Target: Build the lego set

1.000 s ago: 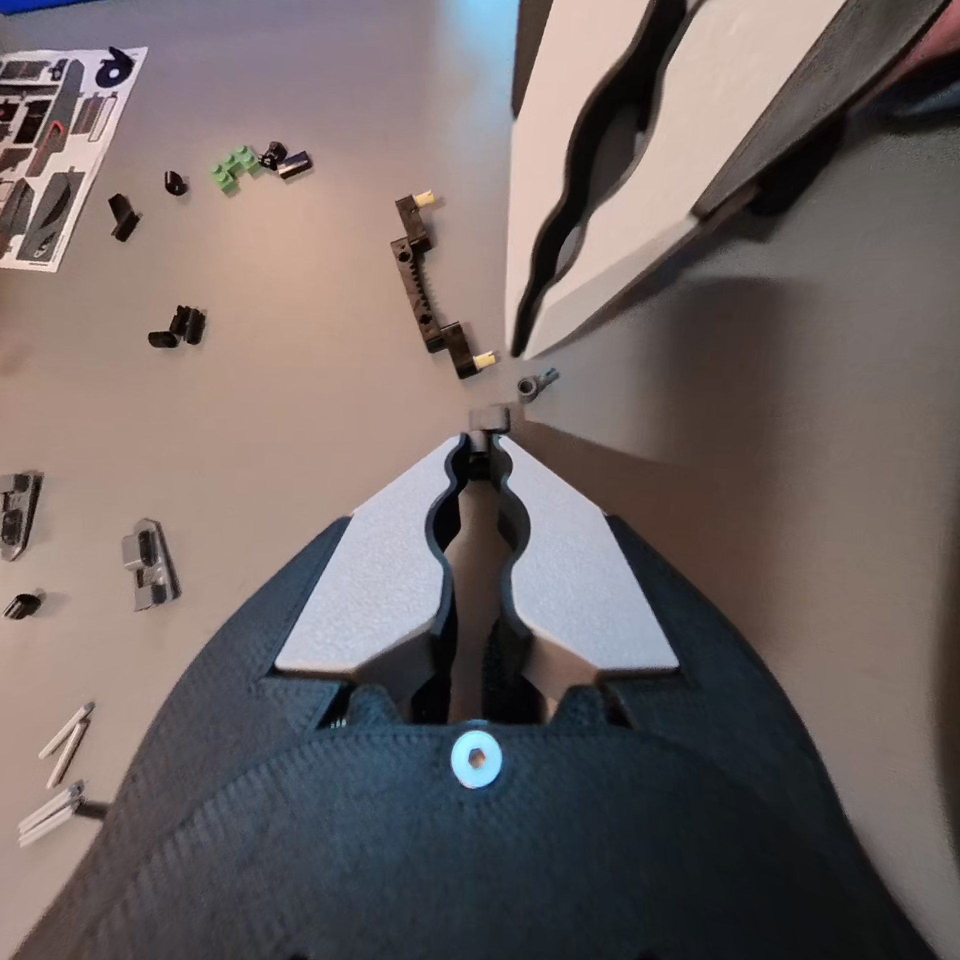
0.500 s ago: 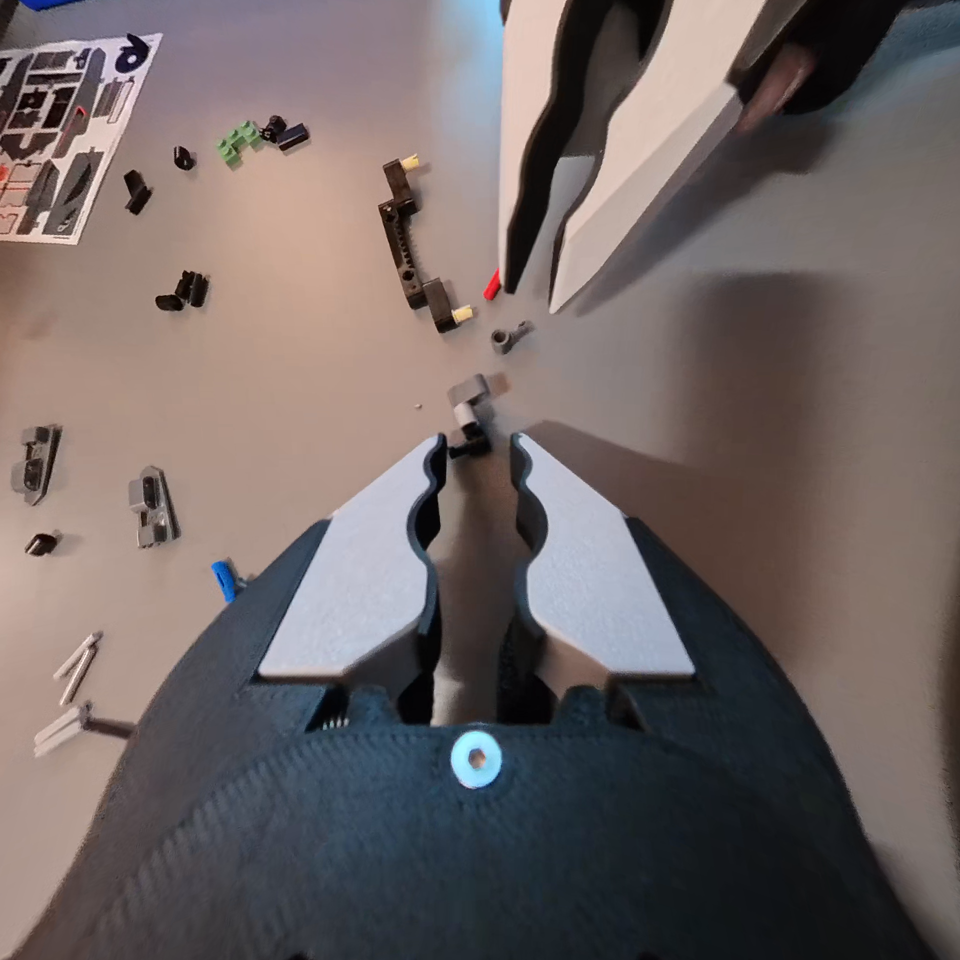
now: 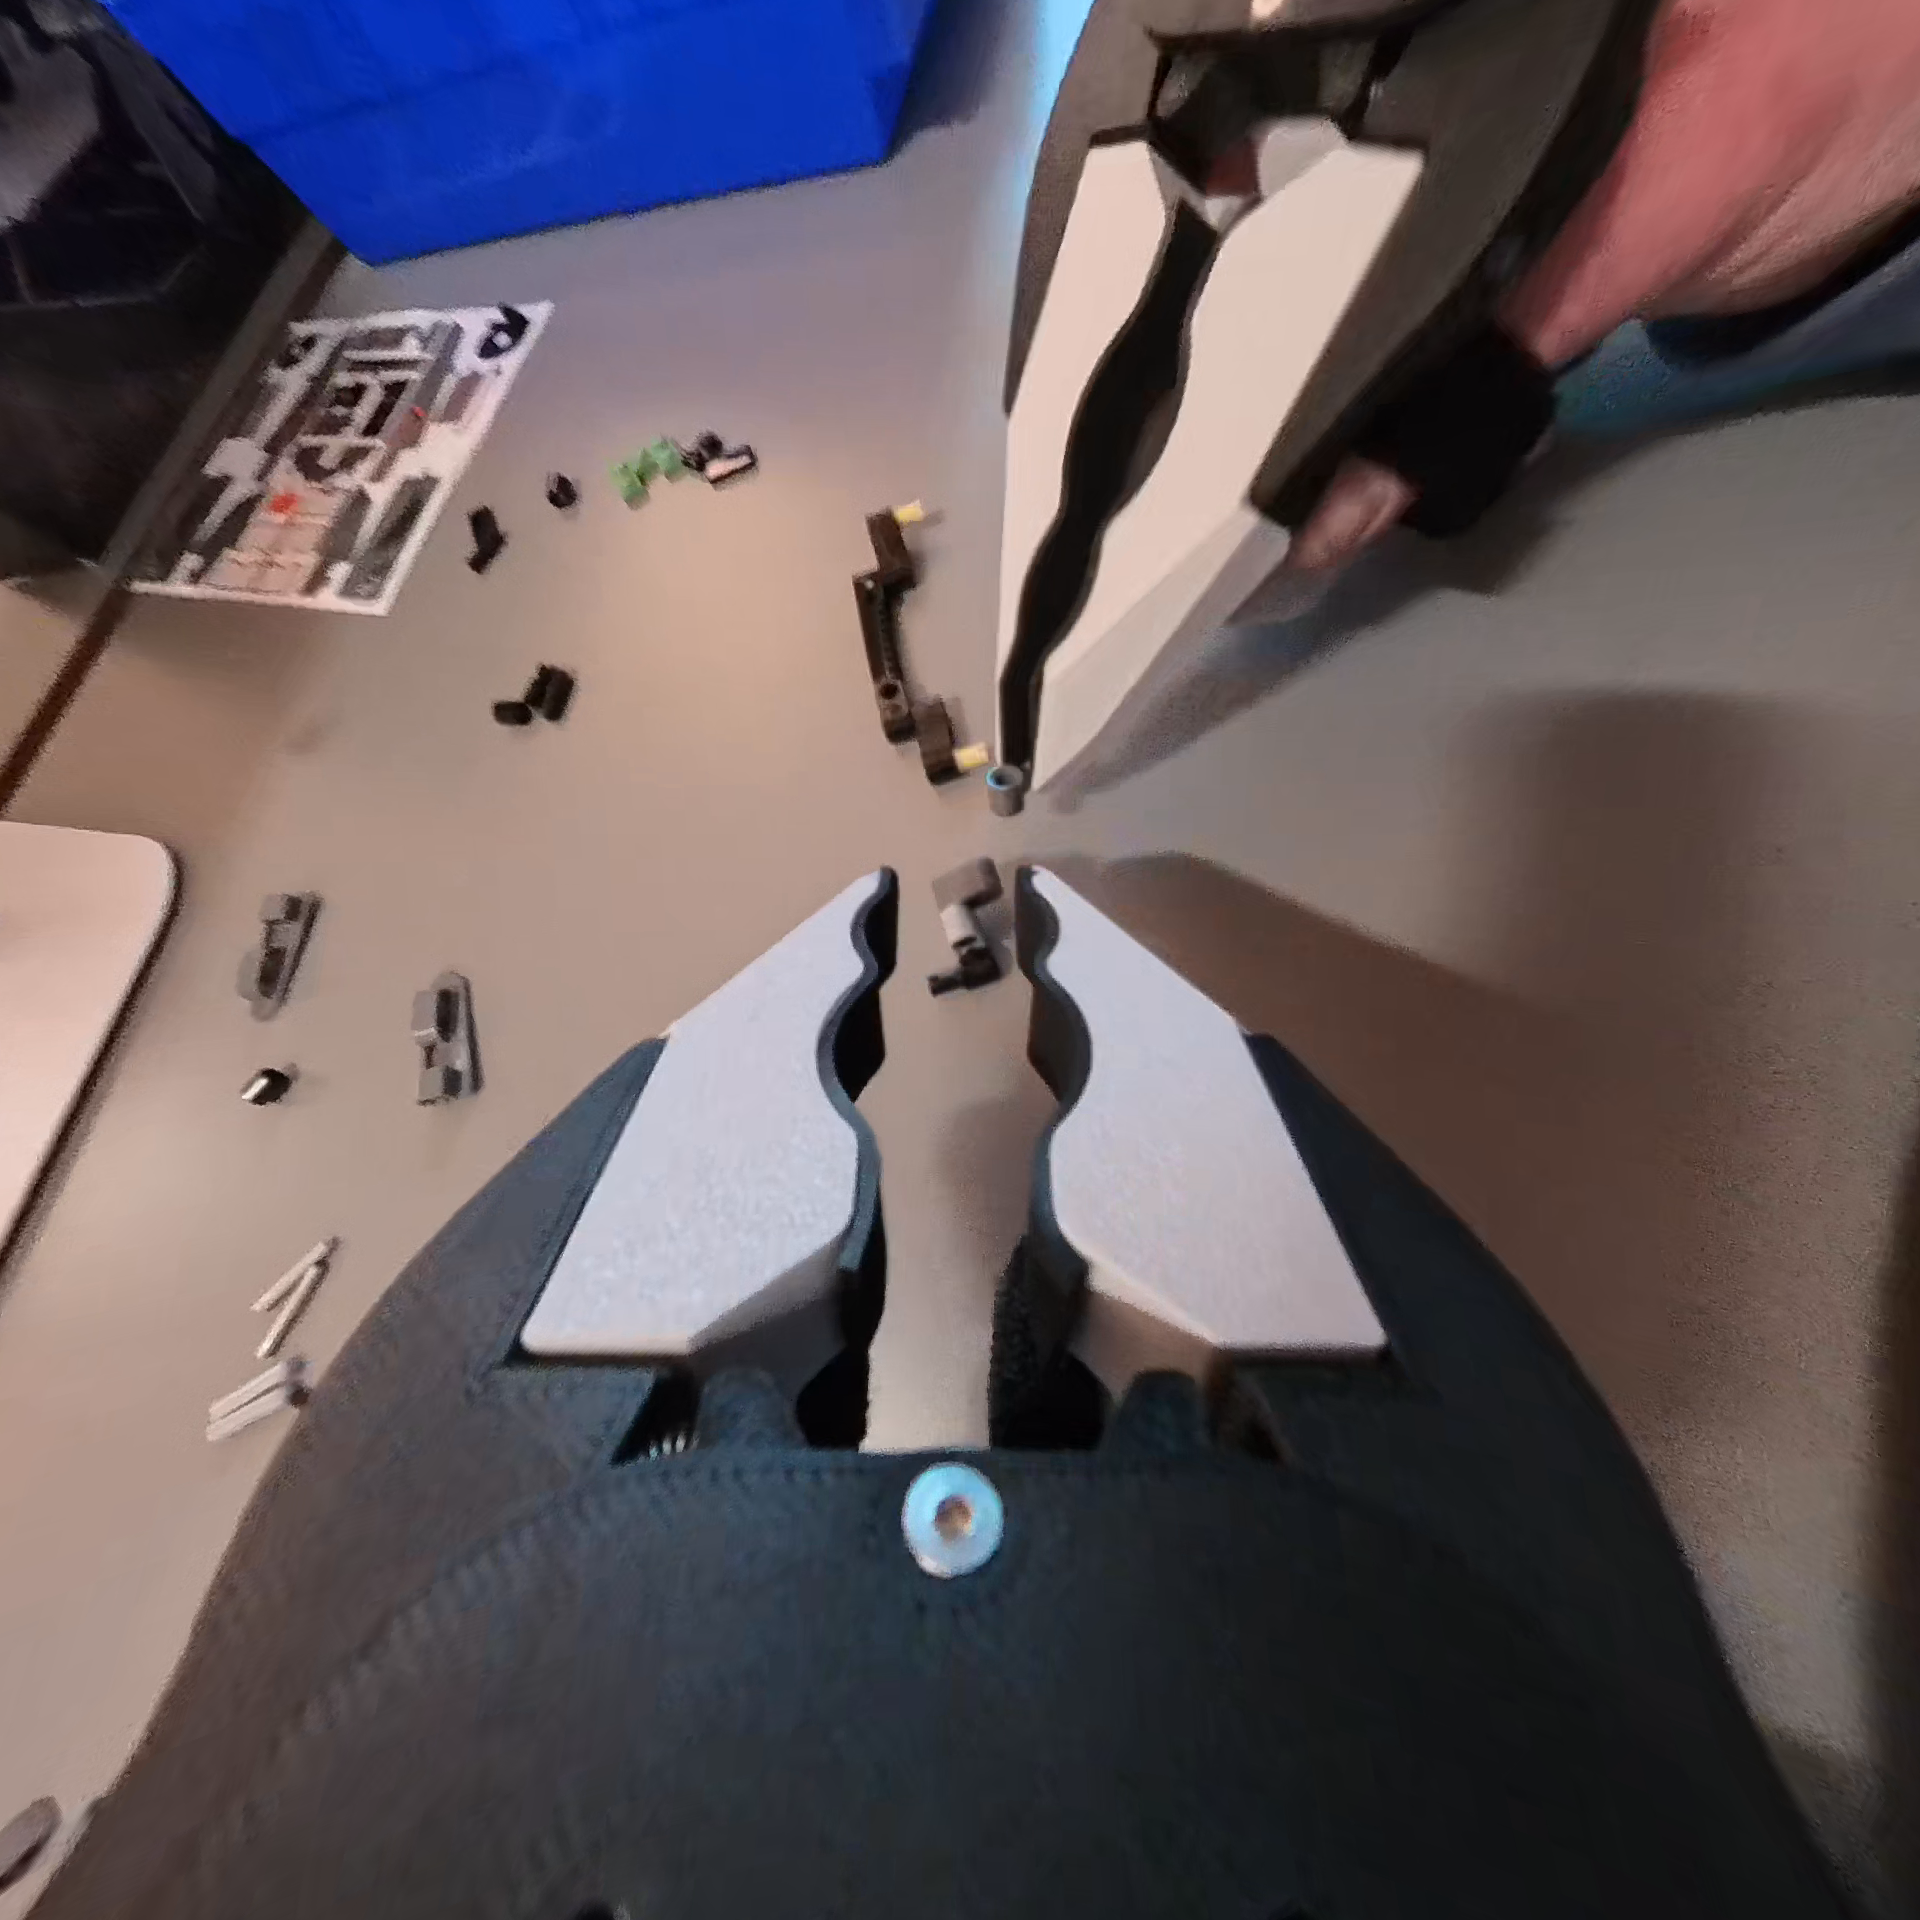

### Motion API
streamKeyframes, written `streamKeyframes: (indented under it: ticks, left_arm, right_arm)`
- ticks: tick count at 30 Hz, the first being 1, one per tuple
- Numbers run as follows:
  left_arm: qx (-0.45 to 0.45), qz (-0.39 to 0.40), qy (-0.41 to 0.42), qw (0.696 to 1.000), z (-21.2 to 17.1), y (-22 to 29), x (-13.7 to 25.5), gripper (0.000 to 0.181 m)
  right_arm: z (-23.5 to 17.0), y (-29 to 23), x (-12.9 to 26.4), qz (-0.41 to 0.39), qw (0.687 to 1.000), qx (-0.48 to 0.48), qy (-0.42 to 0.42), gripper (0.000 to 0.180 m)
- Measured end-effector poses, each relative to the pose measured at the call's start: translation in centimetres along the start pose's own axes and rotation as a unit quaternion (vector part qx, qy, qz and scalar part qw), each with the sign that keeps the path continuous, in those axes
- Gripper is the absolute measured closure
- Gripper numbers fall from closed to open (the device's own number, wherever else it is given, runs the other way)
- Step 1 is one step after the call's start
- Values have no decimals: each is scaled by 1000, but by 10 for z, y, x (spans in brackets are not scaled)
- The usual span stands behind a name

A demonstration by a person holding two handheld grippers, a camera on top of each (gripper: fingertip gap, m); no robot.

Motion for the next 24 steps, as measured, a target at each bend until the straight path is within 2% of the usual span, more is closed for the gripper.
streamKeyframes:
  ticks: [1, 5, 9, 15, 24]
  left_arm:
    - [-4, 13, 9, 1000, 3, 1, 0, 160]
    - [-53, 68, 63, 994, 19, 12, 6, 164]
    - [-111, 128, 98, 981, 33, 19, 10, 163]
    - [-156, 158, 94, 971, 39, 25, 7, 170]
    - [-166, 157, 98, 968, 39, 25, 3, 169]
  right_arm:
    - [3, 2, 6, 10, 999, -33, 35, 178]
    - [10, 7, 23, 58, 972, -153, 169, 178]
    - [9, 10, 24, 116, 922, -267, 257, 178]
    - [10, 7, 22, 99, 911, -294, 273, 178]
    - [6, 6, 22, 97, 892, -331, 291, 178]
Point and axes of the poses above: each gripper's, where its closed fingertips meet, x back along the fingers, z out of its top, y = z × x across the jaws, the point moved 9 cm from there along x, back along the fingers, and after that the axes turned 13 degrees about x, right-handed, at the moved point
